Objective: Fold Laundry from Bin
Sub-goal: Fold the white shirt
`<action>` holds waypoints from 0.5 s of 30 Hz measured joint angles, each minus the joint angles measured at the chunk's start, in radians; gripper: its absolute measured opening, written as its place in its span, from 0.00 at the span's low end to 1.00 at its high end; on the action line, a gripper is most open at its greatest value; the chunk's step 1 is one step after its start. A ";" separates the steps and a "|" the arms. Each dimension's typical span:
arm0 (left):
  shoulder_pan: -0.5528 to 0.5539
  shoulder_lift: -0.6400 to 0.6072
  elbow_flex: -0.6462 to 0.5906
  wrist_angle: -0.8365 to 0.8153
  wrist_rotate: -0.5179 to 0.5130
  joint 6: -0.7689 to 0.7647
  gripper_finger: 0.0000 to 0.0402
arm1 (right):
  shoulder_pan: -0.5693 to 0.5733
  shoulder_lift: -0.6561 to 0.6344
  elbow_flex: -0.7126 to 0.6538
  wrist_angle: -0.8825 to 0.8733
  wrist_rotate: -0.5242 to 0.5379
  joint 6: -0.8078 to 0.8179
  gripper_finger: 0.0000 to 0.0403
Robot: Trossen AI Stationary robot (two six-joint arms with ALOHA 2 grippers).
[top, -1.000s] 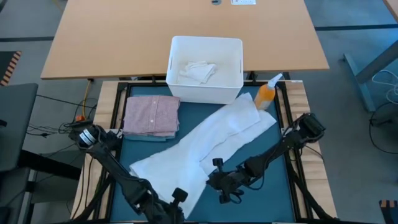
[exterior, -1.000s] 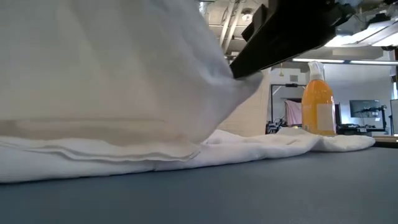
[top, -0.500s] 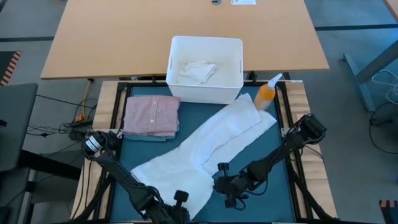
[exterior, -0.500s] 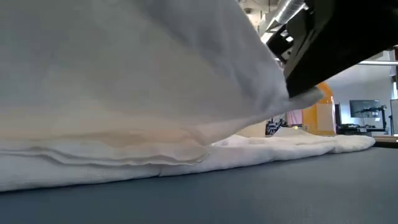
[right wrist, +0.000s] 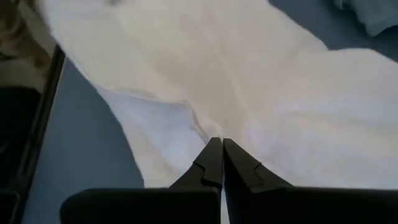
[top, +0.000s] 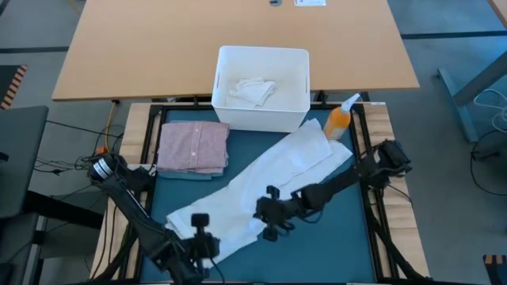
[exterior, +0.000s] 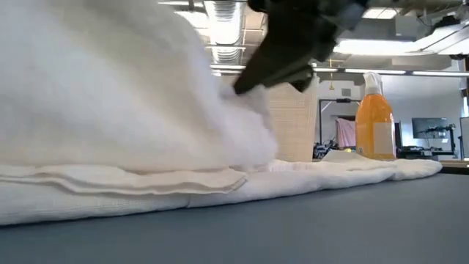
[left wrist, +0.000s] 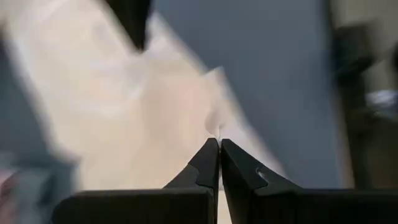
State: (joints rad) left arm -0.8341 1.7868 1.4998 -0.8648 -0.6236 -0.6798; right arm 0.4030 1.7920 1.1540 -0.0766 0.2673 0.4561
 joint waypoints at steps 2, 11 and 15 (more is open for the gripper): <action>0.000 -0.011 0.000 -0.104 -0.006 -0.058 0.00 | -0.038 0.000 0.017 -0.001 -0.031 -0.007 0.05; 0.004 -0.015 -0.092 -0.280 0.006 -0.207 0.00 | -0.213 0.000 0.031 -0.009 -0.089 -0.019 0.05; 0.022 -0.016 -0.166 -0.237 0.038 -0.224 0.00 | -0.255 0.000 0.031 -0.014 -0.102 -0.022 0.05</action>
State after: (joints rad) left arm -0.8117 1.7706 1.3334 -1.1022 -0.5860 -0.9035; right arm 0.1482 1.7920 1.1854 -0.0907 0.1658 0.4340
